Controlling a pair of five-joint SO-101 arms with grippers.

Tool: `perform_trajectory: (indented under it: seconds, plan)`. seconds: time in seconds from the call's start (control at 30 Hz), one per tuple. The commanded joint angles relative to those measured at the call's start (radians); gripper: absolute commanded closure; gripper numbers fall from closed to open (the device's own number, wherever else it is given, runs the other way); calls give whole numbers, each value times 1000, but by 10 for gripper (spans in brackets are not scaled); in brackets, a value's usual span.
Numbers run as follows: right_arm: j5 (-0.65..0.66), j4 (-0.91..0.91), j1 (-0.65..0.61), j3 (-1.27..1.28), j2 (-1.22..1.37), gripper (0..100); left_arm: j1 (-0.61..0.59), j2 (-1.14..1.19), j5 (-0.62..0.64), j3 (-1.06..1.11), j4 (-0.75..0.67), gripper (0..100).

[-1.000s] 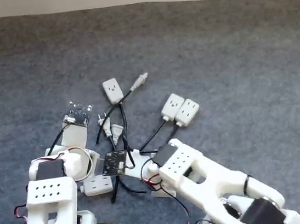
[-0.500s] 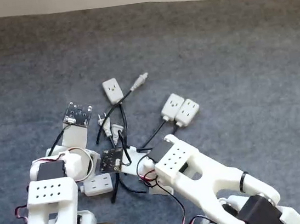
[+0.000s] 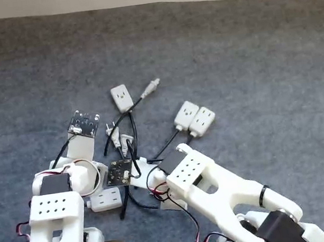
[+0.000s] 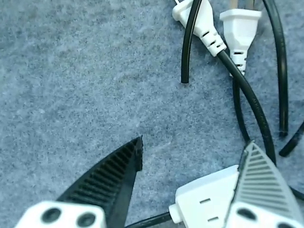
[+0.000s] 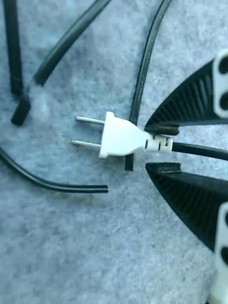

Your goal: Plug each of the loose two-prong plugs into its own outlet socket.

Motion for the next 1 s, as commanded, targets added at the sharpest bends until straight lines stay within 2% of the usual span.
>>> perform_trajectory:
  seconds: [0.0,0.2,0.43,0.5,0.63,0.83,0.97]
  plan:
    - [-9,2,-8,-50,1,899,-2,-7,5,-2,-14,678]
    - [-9,-24,-8,-42,1,796,-2,-7,5,-2,-12,678]
    - [-9,-30,-8,-42,2,796,-2,-7,5,-2,-12,678]
    - [-9,-25,-8,-41,2,834,-2,-7,5,-2,-12,678]
    - [-9,-24,-8,-41,2,998,-2,-5,5,-2,-12,678]
    - [-11,-24,-5,-41,2,994,-2,-5,5,-2,-12,678]
    - [-120,-31,-1,-50,-8,994,-5,-12,5,-13,-9,678]
